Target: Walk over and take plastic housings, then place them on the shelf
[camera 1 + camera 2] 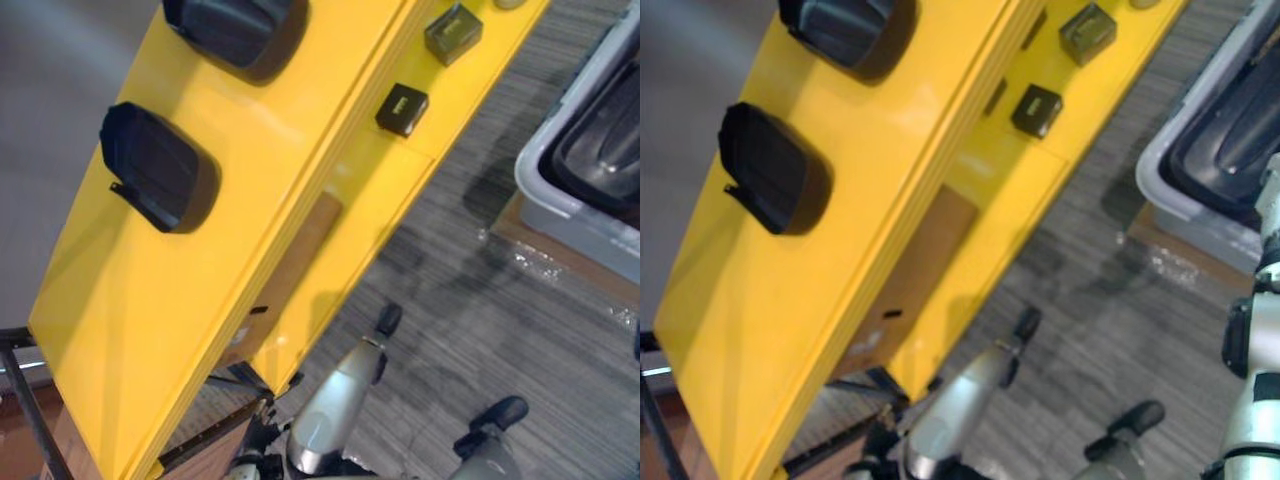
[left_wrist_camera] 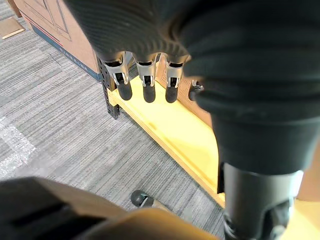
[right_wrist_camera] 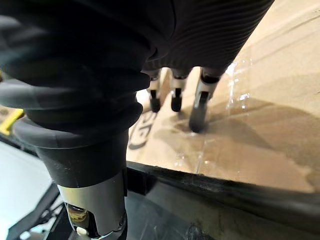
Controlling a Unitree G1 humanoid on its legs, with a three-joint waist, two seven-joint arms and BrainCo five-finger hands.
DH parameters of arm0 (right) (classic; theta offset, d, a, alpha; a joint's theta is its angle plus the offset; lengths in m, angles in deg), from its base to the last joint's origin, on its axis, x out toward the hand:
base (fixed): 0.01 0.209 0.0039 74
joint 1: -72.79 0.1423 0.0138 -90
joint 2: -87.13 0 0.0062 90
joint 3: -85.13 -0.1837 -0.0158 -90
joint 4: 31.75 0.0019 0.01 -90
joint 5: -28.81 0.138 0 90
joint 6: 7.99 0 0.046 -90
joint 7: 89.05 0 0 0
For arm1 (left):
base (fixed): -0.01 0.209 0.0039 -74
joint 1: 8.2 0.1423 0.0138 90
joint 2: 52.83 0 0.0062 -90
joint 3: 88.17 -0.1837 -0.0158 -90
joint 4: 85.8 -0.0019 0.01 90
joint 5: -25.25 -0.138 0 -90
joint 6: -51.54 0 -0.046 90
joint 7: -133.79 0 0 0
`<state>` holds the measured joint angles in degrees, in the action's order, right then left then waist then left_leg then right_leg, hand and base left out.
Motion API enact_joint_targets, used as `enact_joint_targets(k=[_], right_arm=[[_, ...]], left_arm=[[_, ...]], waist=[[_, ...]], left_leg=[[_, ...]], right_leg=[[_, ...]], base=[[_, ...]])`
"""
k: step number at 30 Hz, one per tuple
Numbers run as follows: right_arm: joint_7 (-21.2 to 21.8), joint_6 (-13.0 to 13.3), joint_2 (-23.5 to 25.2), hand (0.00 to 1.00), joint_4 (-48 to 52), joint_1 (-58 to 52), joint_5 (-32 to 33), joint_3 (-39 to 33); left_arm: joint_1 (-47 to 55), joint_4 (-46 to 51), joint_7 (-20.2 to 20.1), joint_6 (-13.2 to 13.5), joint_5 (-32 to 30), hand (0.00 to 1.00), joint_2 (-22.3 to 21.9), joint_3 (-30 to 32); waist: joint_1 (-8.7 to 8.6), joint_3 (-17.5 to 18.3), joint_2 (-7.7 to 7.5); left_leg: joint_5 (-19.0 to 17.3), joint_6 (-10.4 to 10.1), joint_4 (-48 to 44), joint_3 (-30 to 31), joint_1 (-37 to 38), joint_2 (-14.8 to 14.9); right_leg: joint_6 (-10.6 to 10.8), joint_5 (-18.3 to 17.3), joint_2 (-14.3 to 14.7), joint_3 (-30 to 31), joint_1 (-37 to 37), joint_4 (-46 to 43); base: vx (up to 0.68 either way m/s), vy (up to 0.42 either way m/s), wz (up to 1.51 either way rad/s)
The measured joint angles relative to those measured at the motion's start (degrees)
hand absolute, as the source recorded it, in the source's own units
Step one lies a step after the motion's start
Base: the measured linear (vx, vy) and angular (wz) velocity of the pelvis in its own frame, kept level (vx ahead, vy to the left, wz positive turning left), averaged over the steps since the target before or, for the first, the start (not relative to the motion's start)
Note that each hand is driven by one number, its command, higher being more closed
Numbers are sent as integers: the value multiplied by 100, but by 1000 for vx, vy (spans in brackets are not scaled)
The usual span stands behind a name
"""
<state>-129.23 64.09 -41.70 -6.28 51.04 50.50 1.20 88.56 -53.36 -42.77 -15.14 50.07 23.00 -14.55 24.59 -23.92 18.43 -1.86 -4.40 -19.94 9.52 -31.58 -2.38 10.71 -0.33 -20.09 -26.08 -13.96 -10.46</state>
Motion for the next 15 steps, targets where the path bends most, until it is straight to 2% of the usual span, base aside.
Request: enact_joint_targets(k=[1,10,15], right_arm=[[7,-92,-64,100,-3,6,-12,71],[176,-517,-371,100,-20,10,-455,235],[235,-518,-453,100,-16,18,-588,309]], left_arm=[[0,0,-3,0,5,0,0,-6],[-1,1,-196,40,253,0,0,-42],[-1,2,-255,38,403,0,0,-68]], waist=[[2,10,13],[136,22,28],[151,27,36]], left_leg=[[0,0,-9,18,-19,-5],[-16,-7,-71,64,-109,-13],[-16,-7,-79,67,-165,-13]], right_leg=[[2,-1,0,-23,-2,0],[6,-47,-14,-48,-83,-88],[6,-47,-14,-52,-130,-88]], base=[[-28,10,7],[-40,12,2],[-31,9,0]])
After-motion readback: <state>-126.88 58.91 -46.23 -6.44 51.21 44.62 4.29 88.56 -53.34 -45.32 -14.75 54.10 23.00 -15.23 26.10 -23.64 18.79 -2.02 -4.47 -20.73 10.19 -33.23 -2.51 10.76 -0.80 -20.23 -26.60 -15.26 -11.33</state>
